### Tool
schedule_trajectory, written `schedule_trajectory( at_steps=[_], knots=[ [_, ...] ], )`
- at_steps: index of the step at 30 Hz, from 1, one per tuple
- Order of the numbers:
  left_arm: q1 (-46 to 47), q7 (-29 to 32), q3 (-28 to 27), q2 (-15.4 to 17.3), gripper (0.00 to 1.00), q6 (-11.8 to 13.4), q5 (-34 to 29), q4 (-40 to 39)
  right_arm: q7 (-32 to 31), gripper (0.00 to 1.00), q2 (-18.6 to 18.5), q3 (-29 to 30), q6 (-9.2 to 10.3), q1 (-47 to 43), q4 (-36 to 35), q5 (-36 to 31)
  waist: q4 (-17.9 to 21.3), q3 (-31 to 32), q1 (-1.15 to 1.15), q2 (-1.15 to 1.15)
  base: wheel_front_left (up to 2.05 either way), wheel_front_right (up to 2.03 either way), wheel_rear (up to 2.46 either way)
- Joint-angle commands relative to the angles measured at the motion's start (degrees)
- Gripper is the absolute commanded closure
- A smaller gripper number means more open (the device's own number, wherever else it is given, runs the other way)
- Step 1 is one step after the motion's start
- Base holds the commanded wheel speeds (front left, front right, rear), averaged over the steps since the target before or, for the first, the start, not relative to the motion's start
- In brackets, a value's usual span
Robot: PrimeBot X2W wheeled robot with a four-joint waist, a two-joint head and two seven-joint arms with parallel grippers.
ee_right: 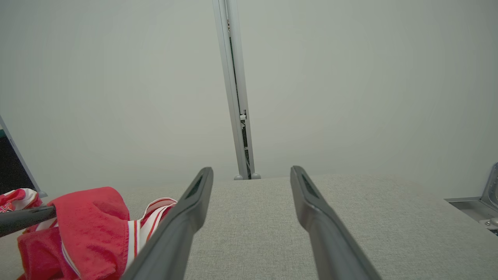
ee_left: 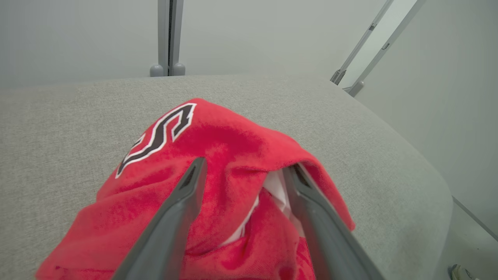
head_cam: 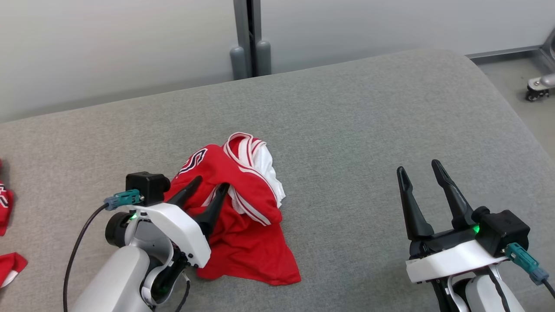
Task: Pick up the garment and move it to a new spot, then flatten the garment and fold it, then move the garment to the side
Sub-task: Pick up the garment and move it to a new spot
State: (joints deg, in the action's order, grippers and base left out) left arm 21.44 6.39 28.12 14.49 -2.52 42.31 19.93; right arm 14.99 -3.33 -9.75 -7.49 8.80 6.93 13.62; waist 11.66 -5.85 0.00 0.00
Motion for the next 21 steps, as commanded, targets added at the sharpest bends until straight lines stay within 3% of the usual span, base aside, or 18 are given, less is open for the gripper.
schedule_trajectory(
  at_steps=[1, 6, 11, 17, 21],
  knots=[
    [1.11, -0.72, -0.19, 0.44, 0.0, -0.45, -0.58, 0.55, 0.15, 0.0, -0.4, -0.07, -0.01, -0.29, 0.28, -0.2, -0.73, 0.27, 0.0, 0.0, 0.0, 0.0, 0.0],
    [2.42, -3.06, -1.13, 1.05, 0.0, -0.67, -0.95, -0.11, -0.17, 0.0, -0.79, 0.03, -0.01, -0.7, 0.17, -0.13, -2.14, 1.06, 0.0, 0.0, 0.0, 0.0, 0.0],
    [0.85, -4.24, -3.05, 3.17, 0.0, 0.69, -0.6, -4.97, -0.66, 0.0, -1.15, 0.71, -0.01, -1.66, -0.37, -0.19, -3.5, 2.13, 0.0, 0.0, 0.0, 0.0, 0.0],
    [-3.49, -6.36, -6.44, 6.42, 0.0, 4.25, -1.26, -11.67, -0.75, 0.0, -1.73, 1.12, -0.01, -3.21, -1.54, 0.08, -4.39, 3.33, 0.0, 0.0, 0.0, 0.0, 0.0],
    [-10.22, -10.18, -9.88, 9.02, 0.0, 8.16, -2.19, -17.6, -1.35, 0.0, -1.84, 0.55, -0.01, -4.46, -2.29, 0.18, -4.5, 3.97, 0.0, 0.0, 0.0, 0.0, 0.0]
  ],
)
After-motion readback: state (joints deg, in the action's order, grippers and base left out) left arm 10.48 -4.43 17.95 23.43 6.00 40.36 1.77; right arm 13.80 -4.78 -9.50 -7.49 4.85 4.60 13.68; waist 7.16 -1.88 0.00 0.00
